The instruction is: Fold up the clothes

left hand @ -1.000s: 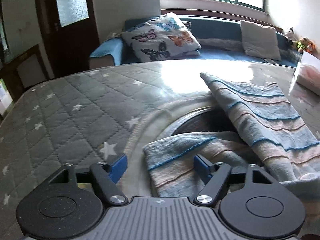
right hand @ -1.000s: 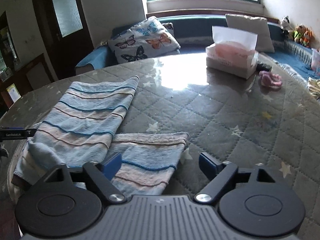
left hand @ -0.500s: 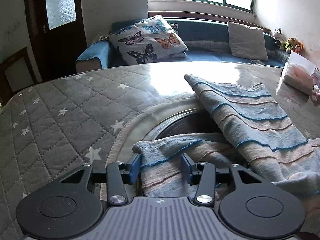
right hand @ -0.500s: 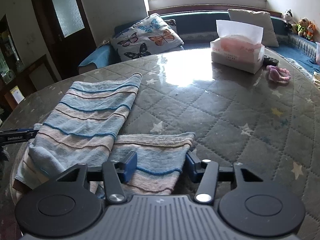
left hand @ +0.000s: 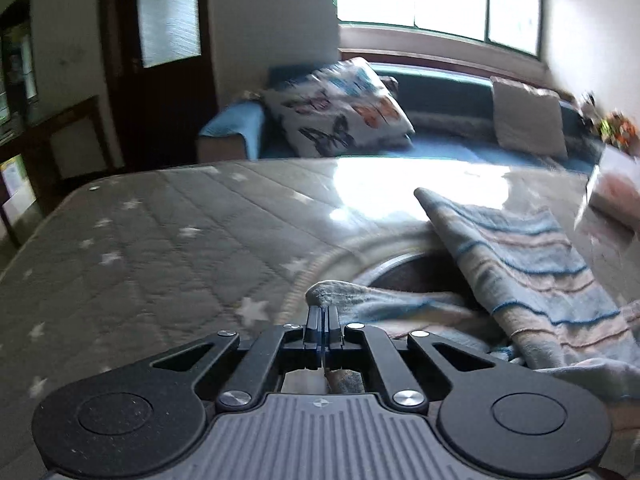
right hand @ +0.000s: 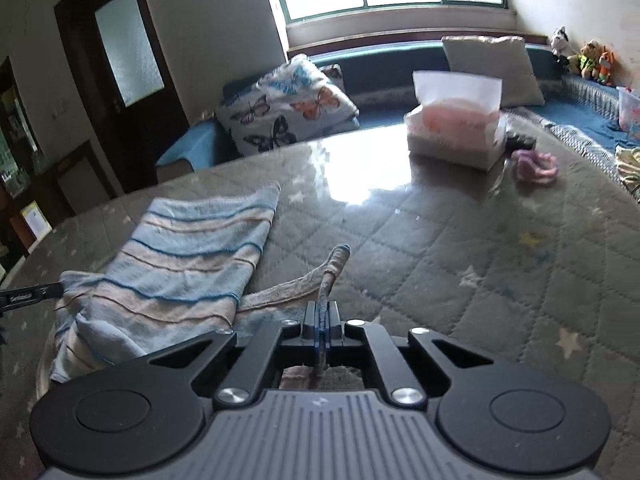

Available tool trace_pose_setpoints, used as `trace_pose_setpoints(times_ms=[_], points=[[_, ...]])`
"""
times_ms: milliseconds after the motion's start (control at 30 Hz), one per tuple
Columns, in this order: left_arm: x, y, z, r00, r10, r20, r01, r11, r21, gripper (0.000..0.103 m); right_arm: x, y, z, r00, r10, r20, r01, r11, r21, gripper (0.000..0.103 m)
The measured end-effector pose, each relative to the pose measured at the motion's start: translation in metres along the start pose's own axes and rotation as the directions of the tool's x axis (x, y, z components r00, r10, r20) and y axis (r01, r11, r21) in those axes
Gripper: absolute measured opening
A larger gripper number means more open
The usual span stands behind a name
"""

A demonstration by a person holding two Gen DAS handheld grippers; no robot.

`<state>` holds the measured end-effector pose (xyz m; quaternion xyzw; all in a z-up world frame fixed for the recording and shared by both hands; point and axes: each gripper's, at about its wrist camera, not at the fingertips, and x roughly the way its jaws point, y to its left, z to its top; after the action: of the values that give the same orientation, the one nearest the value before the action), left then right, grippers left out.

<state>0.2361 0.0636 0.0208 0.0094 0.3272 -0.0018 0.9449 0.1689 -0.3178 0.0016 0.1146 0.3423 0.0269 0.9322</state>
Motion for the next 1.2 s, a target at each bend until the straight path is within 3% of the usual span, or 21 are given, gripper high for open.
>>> trace_pose_setpoints(times_ms=[233, 433, 633, 800, 933, 1033, 1100, 1200], points=[[-0.056, 0.032, -0.013, 0.994, 0.096, 0.050, -0.092, 0.993, -0.072, 0.001, -0.037, -0.007, 0.000, 0.997, -0.015, 0.079, 0.012, 1.000, 0.027, 0.002], [-0.112, 0.073, -0.034, 0.981, 0.186, 0.049, -0.176, 0.970, -0.166, 0.001, -0.075, -0.020, -0.006, 0.989, -0.040, 0.144, 0.032, 0.998, 0.061, 0.002], [-0.158, 0.098, -0.071, 0.976, 0.217, 0.005, -0.211, 0.955, -0.208, 0.001, -0.115, -0.040, -0.027, 0.982, -0.067, 0.178, 0.046, 0.992, 0.118, 0.002], [-0.180, 0.114, -0.098, 0.981, 0.184, -0.070, -0.195, 0.954, -0.227, 0.002, -0.141, -0.048, -0.055, 0.986, -0.100, 0.131, 0.085, 0.989, 0.120, 0.003], [-0.187, 0.117, -0.104, 0.975, 0.200, -0.095, -0.214, 0.960, -0.179, 0.005, -0.149, -0.054, -0.059, 0.985, -0.148, 0.090, 0.140, 0.986, 0.091, 0.008], [-0.194, 0.115, -0.098, 0.975, 0.211, -0.072, -0.220, 0.963, -0.157, 0.019, -0.153, -0.054, -0.050, 0.982, -0.162, 0.099, 0.157, 0.986, 0.055, 0.008], [-0.196, 0.110, -0.092, 0.977, 0.207, -0.046, -0.212, 0.967, -0.140, 0.038, -0.149, -0.046, -0.042, 0.986, -0.140, 0.096, 0.139, 0.990, 0.019, 0.008], [-0.185, 0.096, -0.079, 0.983, 0.182, -0.025, -0.183, 0.976, -0.114, 0.043, -0.130, -0.033, -0.032, 0.993, -0.089, 0.071, 0.092, 0.995, -0.035, 0.008]])
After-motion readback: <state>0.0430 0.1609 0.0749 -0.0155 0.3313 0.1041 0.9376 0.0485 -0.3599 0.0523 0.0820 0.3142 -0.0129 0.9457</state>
